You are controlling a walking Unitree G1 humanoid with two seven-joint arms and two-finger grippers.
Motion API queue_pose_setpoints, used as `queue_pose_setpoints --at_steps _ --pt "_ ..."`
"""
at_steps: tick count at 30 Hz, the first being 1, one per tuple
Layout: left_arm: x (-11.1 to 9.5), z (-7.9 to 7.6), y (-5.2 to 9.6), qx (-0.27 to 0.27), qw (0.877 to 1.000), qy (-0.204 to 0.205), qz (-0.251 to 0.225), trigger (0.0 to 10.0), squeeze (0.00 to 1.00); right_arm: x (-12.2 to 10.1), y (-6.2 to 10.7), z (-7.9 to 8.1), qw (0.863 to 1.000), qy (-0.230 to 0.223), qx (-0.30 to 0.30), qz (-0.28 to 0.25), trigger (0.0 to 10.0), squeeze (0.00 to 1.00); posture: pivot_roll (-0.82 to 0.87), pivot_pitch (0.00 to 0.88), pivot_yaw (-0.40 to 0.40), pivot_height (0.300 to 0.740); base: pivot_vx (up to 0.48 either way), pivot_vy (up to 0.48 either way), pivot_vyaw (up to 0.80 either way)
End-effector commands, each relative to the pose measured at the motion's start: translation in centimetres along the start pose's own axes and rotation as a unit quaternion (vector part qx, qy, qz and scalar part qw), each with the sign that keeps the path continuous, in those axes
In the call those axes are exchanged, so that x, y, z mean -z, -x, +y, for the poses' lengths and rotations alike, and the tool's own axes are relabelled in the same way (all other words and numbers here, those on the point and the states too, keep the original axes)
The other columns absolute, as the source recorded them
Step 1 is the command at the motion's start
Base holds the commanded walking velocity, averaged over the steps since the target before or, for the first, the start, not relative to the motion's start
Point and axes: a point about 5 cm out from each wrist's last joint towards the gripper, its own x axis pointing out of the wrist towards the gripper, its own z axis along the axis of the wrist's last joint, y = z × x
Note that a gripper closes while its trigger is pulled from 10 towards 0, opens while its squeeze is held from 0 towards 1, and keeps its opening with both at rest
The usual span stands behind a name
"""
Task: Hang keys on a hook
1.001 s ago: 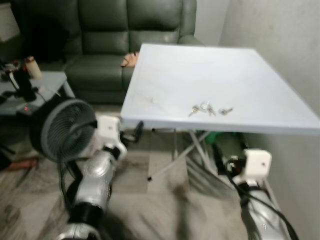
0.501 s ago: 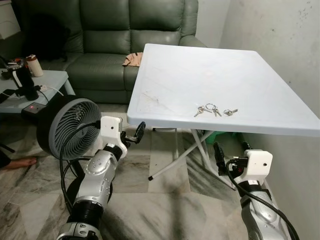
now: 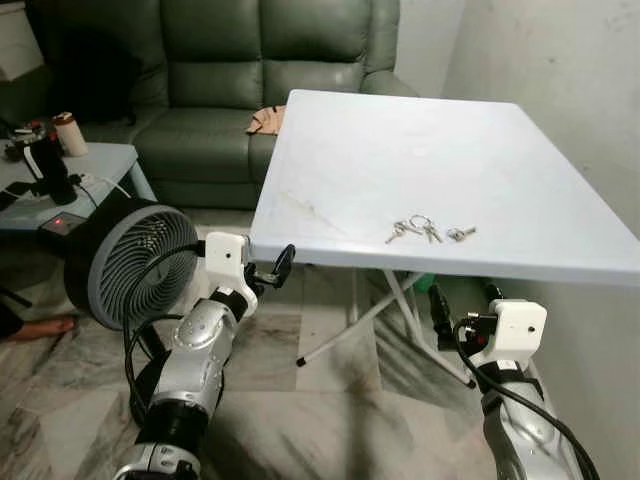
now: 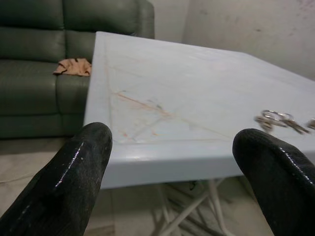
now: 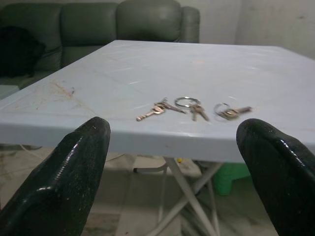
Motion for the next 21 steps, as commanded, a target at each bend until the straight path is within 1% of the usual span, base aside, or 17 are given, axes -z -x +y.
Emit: queue_pose_setpoints --at_steps 1,18,21 --pt "-0.45 0.01 -0.32 0.003 1.0 -0.004 -0.001 10.0 0.0 -0.02 -0.09 -0.03 1.0 -0.002 0.002 0.002 10.0 0.0 -0.01 0.0 -0.007 0.74 0.435 0.0 0.0" --pt "-0.6 0.07 -0.36 0.0 1.0 -0.003 -0.004 10.0 0.0 -0.02 -0.18 0.09 1.0 -0.001 -0.003 0.003 10.0 0.0 -0.01 0.0 -0.008 0.74 0.443 0.0 0.0" --pt "-0.63 0.04 -0.36 -0.005 1.0 -0.003 -0.009 10.0 0.0 0.01 -0.18 0.04 1.0 -0.001 -0.004 0.004 10.0 0.0 0.0 0.0 -0.011 0.74 0.178 0.0 0.0"
